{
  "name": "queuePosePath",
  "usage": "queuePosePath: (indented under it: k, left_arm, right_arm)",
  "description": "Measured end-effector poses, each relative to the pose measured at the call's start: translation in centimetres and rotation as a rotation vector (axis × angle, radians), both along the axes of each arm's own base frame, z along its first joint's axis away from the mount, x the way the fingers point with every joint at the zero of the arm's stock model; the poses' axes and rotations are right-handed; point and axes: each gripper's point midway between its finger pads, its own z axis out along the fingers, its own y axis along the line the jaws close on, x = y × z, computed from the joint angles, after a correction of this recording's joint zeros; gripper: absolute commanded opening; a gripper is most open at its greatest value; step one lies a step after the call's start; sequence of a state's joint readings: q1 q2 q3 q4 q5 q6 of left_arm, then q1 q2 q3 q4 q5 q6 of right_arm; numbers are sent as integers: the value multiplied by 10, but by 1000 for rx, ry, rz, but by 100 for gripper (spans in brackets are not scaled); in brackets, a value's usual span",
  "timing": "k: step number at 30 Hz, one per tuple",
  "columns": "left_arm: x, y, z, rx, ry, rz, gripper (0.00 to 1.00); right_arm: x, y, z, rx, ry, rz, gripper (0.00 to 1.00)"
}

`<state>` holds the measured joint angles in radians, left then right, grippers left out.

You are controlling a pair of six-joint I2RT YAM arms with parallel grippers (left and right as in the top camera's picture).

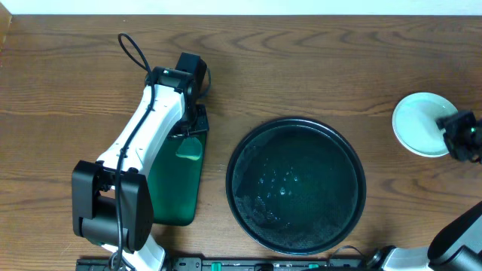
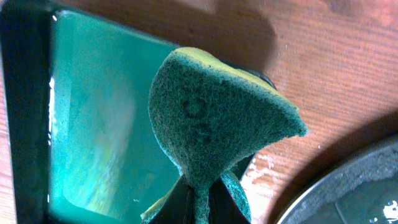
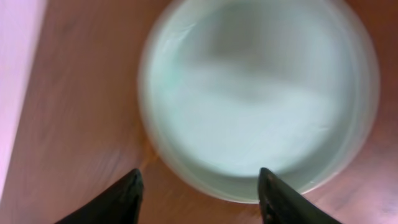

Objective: Clean dirty plates on tray and stack at the side
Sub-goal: 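Release the plate and raise the right gripper off the stack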

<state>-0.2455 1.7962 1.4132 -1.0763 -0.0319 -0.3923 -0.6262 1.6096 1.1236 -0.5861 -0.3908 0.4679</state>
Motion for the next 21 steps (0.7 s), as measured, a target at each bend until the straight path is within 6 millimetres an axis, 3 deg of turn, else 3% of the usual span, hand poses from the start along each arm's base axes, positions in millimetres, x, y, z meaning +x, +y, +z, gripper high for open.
queuePosePath:
  k: [6,12,17,21]
  left_arm:
    - [4,12,13,61,-56,10,8]
    - [-11,44,33,91,-50,112,7]
    - [-22,70,11,34,6,213,7]
    - [-36,71,-18,-1,51,227,8]
  right_arm:
    - [12,64,53,-58,-102,285,61]
    - [-7,104,73,-66,-96,395,61]
    - [-22,133,84,-86,-82,466,62]
    - [-31,150,98,-128,-107,527,63]
